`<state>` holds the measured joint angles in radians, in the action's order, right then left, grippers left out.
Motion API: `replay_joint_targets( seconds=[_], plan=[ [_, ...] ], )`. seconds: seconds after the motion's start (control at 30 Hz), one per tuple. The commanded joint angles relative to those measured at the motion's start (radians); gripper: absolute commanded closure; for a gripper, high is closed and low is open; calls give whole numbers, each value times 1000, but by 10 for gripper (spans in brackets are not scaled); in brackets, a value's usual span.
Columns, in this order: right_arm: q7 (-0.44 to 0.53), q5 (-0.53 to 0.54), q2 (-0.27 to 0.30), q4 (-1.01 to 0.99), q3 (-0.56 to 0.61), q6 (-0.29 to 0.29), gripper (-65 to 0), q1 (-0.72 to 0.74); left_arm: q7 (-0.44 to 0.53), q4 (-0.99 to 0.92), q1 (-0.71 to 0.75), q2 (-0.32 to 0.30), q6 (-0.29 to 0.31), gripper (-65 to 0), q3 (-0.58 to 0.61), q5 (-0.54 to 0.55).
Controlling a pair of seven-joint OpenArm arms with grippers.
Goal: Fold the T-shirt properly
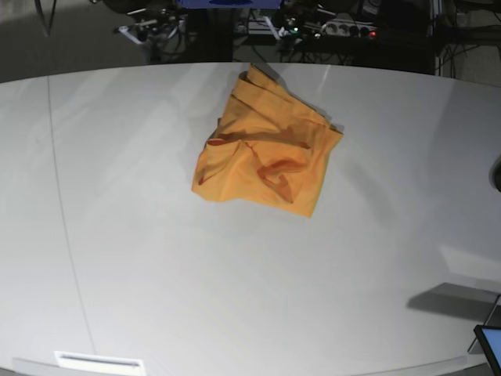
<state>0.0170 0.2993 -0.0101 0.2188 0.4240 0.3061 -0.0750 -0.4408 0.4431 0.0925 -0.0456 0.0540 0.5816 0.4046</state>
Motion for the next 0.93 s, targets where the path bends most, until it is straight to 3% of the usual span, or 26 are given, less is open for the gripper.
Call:
replay_joint_targets(
  seconds=[0.0, 0.1, 0.27, 0.9],
  plan=[
    [36, -1, 2, -3, 2, 8, 0, -6, -6, 1, 6, -4, -1, 0, 1, -3],
    [113, -1, 0, -5, -1, 8, 0, -12, -6, 3, -4, -4, -1, 0, 2, -3],
    [162, 1, 3, -69, -1, 8, -1, -1, -6, 3, -9, -3, -1, 0, 2, -3],
    [168, 1, 3, -81, 5, 8, -1, 24, -6, 4, -27, 3, -1, 0, 4, -5]
  ],
)
